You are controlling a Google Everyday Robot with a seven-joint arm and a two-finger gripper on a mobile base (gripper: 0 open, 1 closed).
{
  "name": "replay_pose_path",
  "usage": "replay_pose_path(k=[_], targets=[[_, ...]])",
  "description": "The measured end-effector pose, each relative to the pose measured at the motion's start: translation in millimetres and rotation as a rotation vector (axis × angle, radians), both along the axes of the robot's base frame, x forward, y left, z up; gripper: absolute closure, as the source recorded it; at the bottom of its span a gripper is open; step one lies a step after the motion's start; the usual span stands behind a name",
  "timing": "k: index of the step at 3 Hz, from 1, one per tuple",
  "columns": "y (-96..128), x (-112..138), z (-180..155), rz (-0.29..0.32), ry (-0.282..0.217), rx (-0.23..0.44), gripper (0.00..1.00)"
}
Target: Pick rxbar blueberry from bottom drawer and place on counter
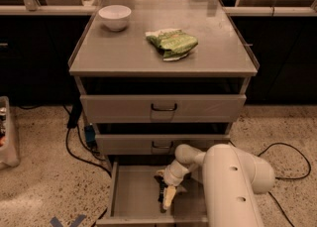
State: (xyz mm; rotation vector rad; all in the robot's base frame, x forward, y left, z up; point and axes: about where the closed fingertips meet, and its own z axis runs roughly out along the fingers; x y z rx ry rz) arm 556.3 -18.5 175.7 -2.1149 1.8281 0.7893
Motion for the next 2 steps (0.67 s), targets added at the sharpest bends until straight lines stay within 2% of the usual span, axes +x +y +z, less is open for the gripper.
replay_pose_path(k=[1,2], targets=[[0.0,0.0,0.0,0.000,0.000,0.000,0.00],[5.3,2.2,8.5,-0.030,0.002,-0.055,0.00]])
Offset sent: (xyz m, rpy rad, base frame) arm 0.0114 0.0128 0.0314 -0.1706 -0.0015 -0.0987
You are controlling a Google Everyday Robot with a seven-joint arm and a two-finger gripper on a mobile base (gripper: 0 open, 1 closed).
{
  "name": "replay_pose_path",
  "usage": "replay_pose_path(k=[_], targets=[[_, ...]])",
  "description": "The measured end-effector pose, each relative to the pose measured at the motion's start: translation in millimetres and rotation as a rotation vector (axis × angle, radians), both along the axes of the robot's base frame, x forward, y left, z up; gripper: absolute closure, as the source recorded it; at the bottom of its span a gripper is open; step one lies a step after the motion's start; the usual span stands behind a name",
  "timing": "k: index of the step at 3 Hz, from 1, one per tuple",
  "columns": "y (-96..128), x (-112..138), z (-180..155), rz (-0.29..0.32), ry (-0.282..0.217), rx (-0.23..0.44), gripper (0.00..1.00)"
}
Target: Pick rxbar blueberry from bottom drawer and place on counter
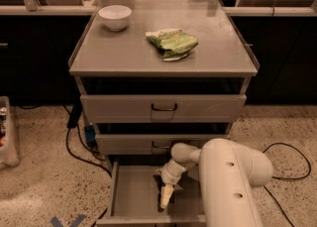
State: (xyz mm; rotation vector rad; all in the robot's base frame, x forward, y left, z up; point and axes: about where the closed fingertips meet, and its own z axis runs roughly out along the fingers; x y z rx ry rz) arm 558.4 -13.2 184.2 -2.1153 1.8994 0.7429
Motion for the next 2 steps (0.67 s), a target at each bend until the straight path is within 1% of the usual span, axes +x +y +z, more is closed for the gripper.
replay_pose_path(k=[1,2], targets=[[10.8,-3.8,8.6,-0.001,-0.014,-0.129,0.00],[17.5,-4.0,-5.2,-0.003,-0.056,-0.277,0.00]])
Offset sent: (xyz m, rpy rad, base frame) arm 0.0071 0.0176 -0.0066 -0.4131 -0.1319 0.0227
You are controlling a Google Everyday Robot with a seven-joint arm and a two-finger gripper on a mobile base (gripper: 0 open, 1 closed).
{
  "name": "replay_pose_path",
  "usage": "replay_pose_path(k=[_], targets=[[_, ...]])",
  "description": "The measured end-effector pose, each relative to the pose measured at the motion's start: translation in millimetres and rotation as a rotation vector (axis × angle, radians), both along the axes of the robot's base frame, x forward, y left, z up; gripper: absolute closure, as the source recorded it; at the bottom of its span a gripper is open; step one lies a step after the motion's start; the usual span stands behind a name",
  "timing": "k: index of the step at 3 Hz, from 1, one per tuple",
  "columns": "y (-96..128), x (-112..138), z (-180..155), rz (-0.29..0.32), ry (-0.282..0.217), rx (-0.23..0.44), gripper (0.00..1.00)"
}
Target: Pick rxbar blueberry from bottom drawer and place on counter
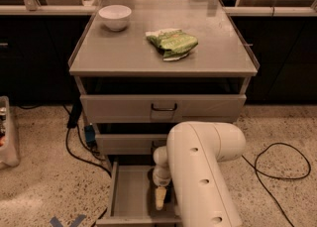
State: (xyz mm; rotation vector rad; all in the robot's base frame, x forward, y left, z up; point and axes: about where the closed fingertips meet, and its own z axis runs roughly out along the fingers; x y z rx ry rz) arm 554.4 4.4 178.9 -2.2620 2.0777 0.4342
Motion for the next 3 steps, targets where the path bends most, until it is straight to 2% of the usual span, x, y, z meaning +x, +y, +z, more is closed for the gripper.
replay_pose_path(k=[2,3], targets=[[-2.7,-2.9,-10.3,-0.006,0.013,-0.016,0.00],[-14.9,-4.6,-29.1,-0.040,0.013,-0.082,0.00]])
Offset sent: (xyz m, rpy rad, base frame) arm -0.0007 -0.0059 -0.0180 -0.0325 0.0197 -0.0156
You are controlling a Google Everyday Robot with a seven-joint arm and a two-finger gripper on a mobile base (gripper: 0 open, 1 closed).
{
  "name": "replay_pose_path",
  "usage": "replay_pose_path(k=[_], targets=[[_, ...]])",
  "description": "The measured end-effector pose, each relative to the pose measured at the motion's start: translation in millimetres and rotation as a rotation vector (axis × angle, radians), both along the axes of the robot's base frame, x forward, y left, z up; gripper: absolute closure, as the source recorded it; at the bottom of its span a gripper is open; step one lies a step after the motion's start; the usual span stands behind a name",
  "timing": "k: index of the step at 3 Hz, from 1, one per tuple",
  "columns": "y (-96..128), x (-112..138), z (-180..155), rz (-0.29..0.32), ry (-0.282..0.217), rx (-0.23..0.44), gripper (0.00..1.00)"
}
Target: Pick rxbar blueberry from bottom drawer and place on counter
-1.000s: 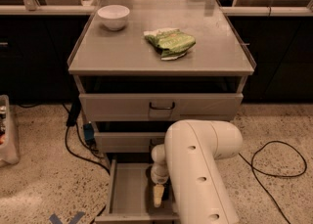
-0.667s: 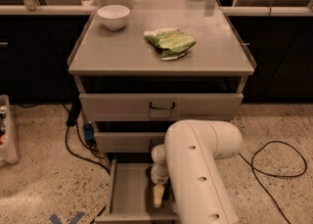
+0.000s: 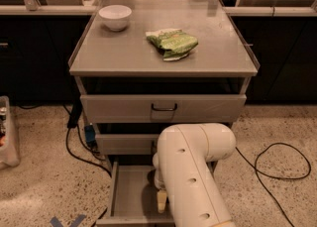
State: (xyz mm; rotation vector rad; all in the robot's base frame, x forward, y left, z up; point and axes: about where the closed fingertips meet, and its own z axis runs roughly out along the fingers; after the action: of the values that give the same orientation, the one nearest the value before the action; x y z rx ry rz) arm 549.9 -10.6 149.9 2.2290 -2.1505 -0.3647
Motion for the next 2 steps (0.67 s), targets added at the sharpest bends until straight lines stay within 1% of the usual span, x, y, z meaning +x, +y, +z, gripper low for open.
replay_pose_path(k=[1,2], targets=[[0.0,0.0,0.0,0.000,0.000,0.000,0.00],[-1.6,-2.3,-2.6,0.000,0.002,-0.018,0.00]])
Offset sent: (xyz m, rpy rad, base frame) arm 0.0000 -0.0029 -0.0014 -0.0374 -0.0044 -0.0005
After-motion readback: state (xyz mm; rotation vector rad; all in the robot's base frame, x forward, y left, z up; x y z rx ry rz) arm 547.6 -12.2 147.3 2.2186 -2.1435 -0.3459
